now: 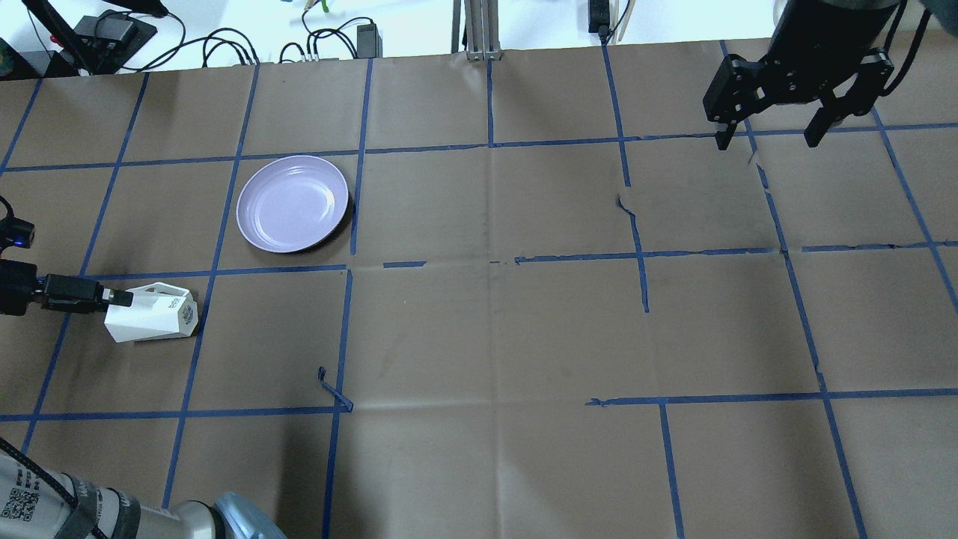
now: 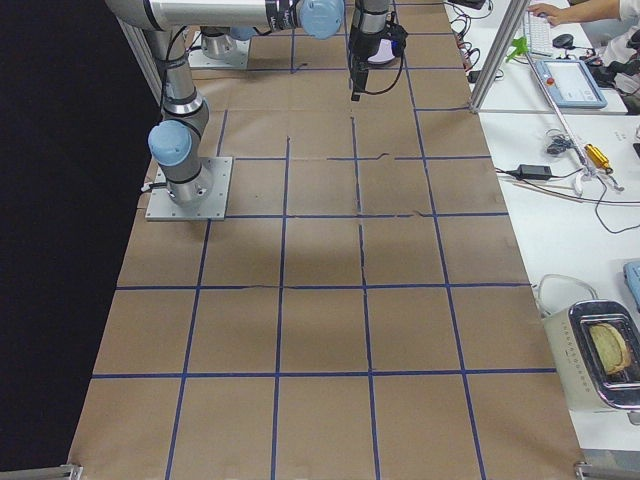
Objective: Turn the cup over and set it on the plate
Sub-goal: 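Lower the left gripper onto the lying white mug and close it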
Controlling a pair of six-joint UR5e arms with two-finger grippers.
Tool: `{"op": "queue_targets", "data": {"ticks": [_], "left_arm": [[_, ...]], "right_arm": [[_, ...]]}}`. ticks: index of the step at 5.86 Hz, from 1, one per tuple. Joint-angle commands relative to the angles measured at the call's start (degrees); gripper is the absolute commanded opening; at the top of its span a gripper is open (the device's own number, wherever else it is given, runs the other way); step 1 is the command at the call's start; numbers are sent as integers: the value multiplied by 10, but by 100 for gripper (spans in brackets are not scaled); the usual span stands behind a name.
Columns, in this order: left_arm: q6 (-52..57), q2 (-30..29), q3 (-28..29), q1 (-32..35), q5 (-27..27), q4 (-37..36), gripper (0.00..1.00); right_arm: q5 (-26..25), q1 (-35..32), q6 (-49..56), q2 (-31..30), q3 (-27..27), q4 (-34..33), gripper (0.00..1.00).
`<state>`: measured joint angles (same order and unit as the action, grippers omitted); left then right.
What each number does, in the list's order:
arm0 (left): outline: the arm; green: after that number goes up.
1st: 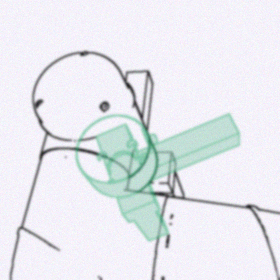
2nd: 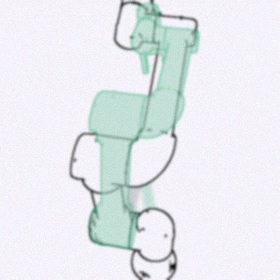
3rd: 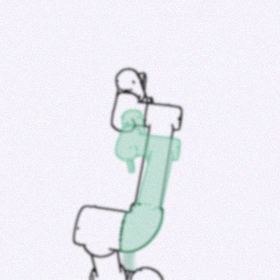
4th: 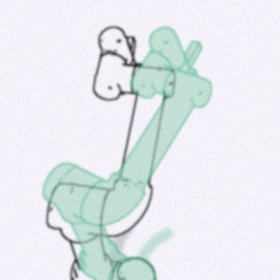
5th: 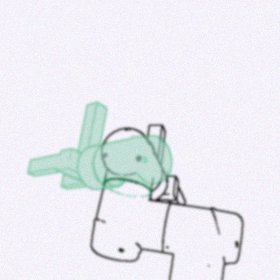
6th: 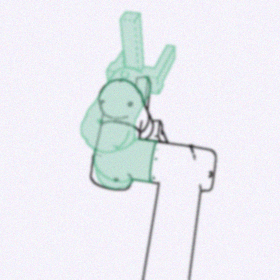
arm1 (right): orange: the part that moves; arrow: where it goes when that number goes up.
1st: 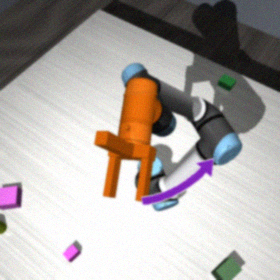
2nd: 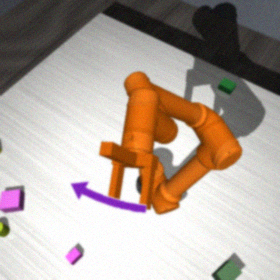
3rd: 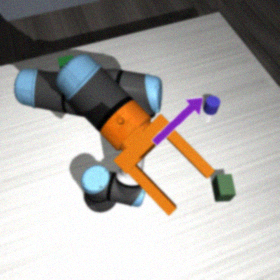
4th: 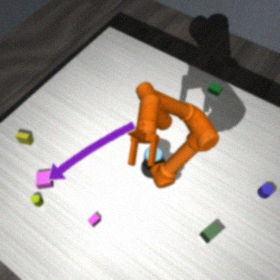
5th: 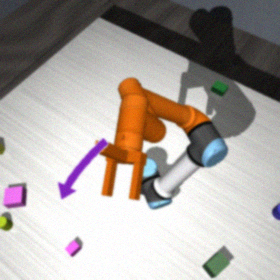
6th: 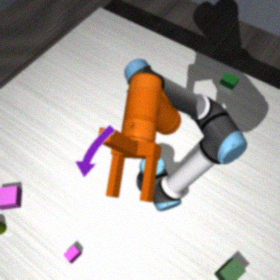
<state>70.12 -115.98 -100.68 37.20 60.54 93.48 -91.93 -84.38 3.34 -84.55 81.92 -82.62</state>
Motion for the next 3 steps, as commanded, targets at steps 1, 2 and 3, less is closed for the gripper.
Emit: {"op": "queue_targets", "data": {"ticks": [1, 2, 3], "left_arm": [[0, 0, 0, 3, -2, 1, 4], [-2, 8, 12, 5, -4, -1, 0], [-12, 28, 20, 13, -5, -2, 0]], "right_arm": [[0, 0, 0, 0, 0, 0, 100], [0, 0, 0, 0, 0, 0, 100], [0, 0, 0, 0, 0, 0, 100]]}}
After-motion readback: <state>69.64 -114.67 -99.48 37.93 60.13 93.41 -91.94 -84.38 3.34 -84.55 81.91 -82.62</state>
